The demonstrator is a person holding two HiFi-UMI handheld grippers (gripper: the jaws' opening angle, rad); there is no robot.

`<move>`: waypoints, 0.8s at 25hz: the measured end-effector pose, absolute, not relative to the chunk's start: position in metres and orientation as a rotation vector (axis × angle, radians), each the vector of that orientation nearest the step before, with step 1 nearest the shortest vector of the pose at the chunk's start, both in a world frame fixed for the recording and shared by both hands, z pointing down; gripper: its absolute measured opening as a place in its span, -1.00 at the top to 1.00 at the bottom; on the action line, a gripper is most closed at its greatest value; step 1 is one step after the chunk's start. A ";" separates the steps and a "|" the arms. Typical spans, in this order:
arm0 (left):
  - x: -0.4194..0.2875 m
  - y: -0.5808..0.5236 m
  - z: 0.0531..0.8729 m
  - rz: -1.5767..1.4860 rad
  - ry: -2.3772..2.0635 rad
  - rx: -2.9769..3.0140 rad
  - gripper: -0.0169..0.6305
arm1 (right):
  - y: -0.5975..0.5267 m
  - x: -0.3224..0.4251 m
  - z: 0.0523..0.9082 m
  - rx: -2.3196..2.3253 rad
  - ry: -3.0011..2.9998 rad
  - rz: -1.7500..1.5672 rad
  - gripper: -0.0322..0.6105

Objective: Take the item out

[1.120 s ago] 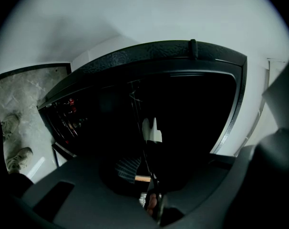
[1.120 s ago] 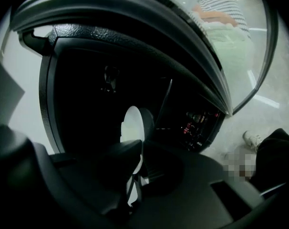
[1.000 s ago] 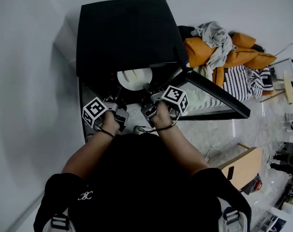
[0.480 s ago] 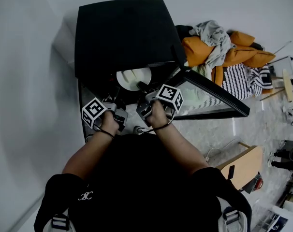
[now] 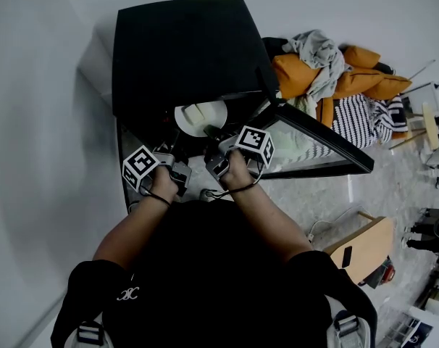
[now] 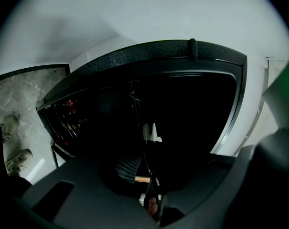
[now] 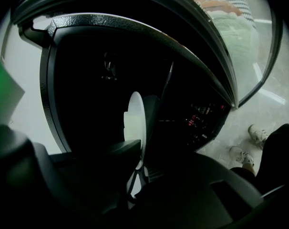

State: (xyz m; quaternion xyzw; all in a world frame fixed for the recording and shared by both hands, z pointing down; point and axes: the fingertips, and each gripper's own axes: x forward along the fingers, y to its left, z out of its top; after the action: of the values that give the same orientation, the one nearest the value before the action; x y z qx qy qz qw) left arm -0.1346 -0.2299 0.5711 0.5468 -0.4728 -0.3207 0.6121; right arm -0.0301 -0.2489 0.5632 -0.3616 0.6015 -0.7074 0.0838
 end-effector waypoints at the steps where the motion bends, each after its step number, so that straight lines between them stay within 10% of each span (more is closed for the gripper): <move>1: -0.135 -0.230 0.571 -0.740 -1.091 1.263 0.81 | -0.248 -0.030 0.562 -1.062 1.792 -2.107 0.82; 20: -0.144 -0.255 0.573 -0.719 -1.118 1.325 0.81 | -0.223 0.011 0.533 -1.004 1.739 -1.986 0.83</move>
State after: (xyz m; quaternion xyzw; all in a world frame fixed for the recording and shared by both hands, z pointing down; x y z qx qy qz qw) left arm -0.1441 -0.2555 0.5728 0.5696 -0.4805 -0.3089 0.5910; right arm 0.0111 -0.2233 0.5329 -0.3509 0.6081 -0.6943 0.1582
